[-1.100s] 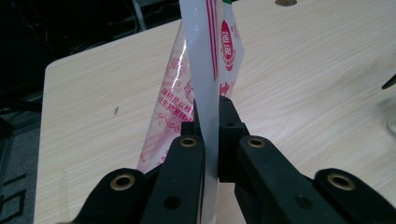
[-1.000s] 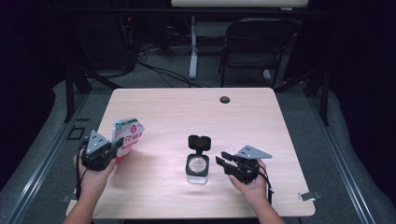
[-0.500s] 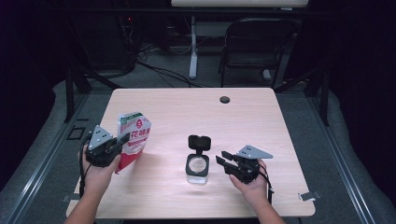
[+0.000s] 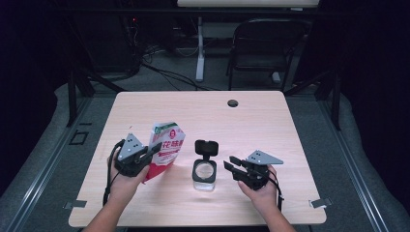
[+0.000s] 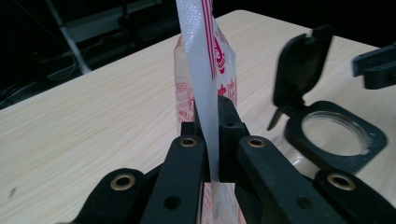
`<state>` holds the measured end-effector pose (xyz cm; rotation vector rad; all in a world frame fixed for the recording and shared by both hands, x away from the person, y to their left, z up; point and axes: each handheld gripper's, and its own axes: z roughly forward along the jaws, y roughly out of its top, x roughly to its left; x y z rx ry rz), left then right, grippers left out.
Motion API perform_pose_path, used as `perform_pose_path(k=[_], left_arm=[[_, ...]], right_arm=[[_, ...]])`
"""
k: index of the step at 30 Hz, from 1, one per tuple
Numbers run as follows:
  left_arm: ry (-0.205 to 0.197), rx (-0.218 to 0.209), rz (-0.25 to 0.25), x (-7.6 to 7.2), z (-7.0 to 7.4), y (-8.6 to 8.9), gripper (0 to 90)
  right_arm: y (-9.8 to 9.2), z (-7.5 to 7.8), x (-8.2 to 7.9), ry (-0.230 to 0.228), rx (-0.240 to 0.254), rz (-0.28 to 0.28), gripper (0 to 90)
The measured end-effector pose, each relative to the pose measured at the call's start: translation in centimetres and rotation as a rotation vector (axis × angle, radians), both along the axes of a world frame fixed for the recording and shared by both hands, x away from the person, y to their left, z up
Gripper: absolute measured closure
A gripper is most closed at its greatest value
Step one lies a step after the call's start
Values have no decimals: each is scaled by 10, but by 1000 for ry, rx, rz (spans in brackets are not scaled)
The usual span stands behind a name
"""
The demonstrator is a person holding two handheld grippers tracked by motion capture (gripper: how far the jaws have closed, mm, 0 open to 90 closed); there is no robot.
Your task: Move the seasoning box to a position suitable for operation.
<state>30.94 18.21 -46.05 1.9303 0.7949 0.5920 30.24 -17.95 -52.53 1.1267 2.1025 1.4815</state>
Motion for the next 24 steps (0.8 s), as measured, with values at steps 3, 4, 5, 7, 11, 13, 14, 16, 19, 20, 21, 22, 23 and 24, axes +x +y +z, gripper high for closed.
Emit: perform_pose_path(k=[3, 4, 5, 7, 11, 13, 14, 16, 19, 20, 21, 22, 23, 24], left_arm=[[-4, 2, -27, -3, -1, -7, 900], [-6, 3, -33, -4, -2, -10, 900], [-3, 1, -37, -5, -3, -11, 900], [-1, -3, -41, -6, -5, -11, 900], [13, -20, -49, -9, -7, -7, 900], [22, -22, -51, -12, -10, -5, 900], [27, -26, -51, -13, -11, -3, 900], [44, -32, -53, -17, -14, 0, 900], [70, -25, -50, -23, -21, 8, 900], [74, -21, -46, -25, -23, 9, 900], [80, -16, -44, -27, -26, 12, 900], [85, -21, -39, -28, -29, 13, 900], [94, -18, -40, -29, -32, 15, 900], [100, -19, -40, -30, -34, 16, 900]], right_arm=[[0, 0, 0, 1, -2, -2, 656], [0, 0, 0, 1, -2, -2, 655], [0, 0, 0, 2, -2, -1, 655], [0, 0, 0, 2, -3, 1, 655], [1, 1, -1, -5, 2, -1, 654], [2, 3, -1, -14, 8, 4, 655], [2, 4, -1, -22, 8, 10, 655], [3, 6, -2, -31, -1, 18, 655], [5, 10, -1, -46, 7, 29, 655], [6, 12, -1, -52, 10, 36, 655], [8, 14, -2, -57, 13, 41, 655], [11, 17, -2, -66, 15, 49, 655], [17, 21, -3, -75, 15, 79, 652], [17, 21, -3, -75, 15, 79, 652]])
